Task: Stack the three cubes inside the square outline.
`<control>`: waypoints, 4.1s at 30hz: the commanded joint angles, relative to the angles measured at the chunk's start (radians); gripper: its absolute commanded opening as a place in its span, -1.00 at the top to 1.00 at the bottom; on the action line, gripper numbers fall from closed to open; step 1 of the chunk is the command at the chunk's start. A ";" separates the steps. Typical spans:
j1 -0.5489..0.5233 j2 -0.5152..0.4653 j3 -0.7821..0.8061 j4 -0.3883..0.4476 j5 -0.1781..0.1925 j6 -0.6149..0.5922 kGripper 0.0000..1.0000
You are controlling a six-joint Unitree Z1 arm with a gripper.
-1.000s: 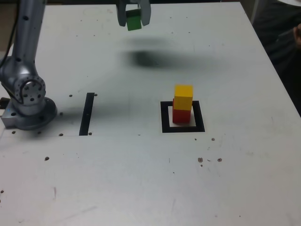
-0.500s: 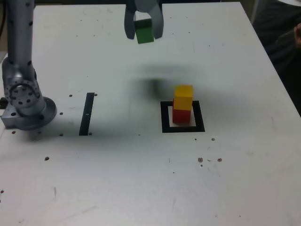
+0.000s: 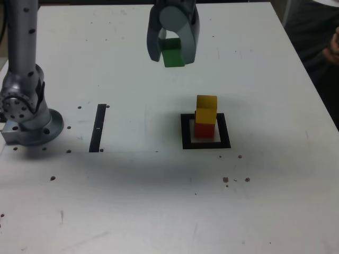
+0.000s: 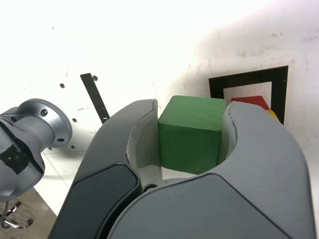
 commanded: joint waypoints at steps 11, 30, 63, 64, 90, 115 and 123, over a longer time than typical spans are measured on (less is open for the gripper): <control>-0.129 0.097 -0.081 0.018 -0.003 -0.045 0.44; -0.160 0.177 -0.138 -0.001 -0.032 -0.056 0.43; -0.160 0.173 -0.118 -0.028 -0.048 -0.051 -0.99; -0.160 0.169 -0.116 -0.028 -0.047 -0.051 -0.99; -0.160 -0.234 0.279 -0.080 0.031 -0.155 -1.00; -0.116 -0.389 0.910 -0.455 -0.048 -0.232 -1.00; -0.084 -0.371 1.000 -0.545 -0.058 -0.228 -1.00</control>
